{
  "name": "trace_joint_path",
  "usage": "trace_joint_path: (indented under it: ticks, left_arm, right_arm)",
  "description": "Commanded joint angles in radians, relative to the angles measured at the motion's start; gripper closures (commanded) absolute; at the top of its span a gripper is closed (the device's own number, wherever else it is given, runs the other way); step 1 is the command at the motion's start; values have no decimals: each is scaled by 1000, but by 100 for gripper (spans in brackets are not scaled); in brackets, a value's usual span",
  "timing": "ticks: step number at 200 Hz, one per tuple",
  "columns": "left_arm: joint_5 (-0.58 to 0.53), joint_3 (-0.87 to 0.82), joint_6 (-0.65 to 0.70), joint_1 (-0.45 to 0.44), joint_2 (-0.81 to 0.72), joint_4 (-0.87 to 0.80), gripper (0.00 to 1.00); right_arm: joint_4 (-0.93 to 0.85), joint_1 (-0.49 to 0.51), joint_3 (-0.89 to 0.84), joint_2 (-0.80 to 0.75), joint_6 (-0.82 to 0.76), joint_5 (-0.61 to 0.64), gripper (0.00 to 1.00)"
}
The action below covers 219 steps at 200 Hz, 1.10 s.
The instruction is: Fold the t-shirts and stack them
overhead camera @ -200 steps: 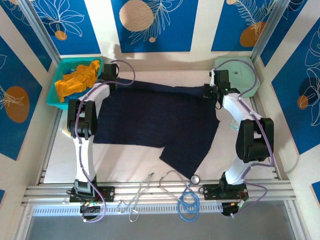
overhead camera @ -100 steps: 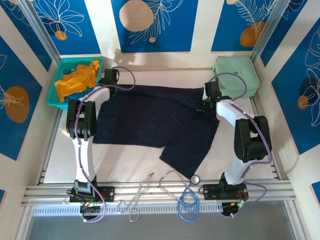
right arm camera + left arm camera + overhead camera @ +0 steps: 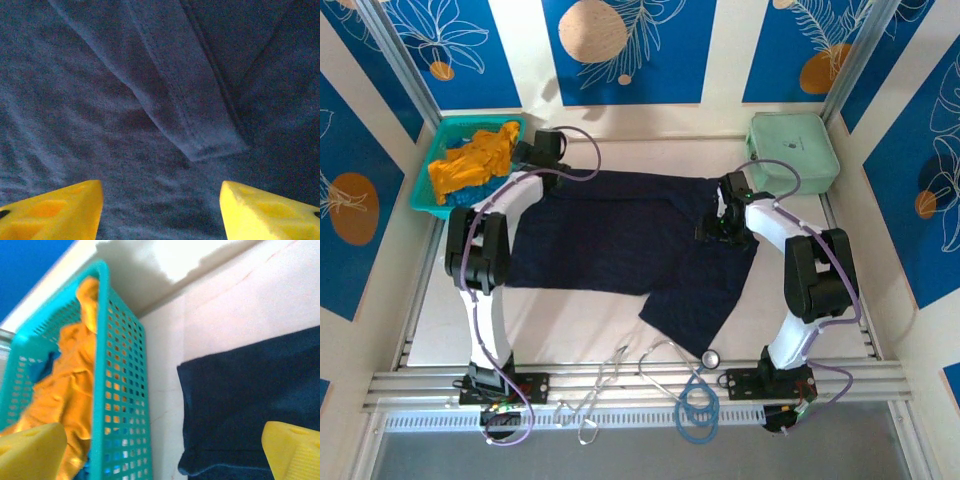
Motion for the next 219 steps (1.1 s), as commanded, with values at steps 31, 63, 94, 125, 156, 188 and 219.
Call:
trace_joint_path:
  ticks: [31,63,94,125,156,188,219]
  left_arm:
    - [15,51,3,-41,-173,-64,0]
    - [50,96,-93,-63,-259,-192,0]
    - [128,77,-233,-70,-357,-323,0]
    - [175,4,-327,-95,-430,-417,0]
    - [185,-123,-395,-134,-509,-408,0]
    - [186,-219,-439,-169,-566,-370,0]
    - [181,-238,-446,-183,-568,-369,0]
  right_arm:
    - [-83,-13,232,38,-71,-69,32]
    - [-135,-29,480,245,-119,-154,41]
    - [-211,-32,737,454,-156,-177,48]
    - [-283,-40,930,611,-165,-190,54]
    - [-311,-41,1034,709,-161,-209,55]
    - [-328,-41,1096,773,-152,-214,56]
    - [-334,-42,1117,793,-145,-216,55]
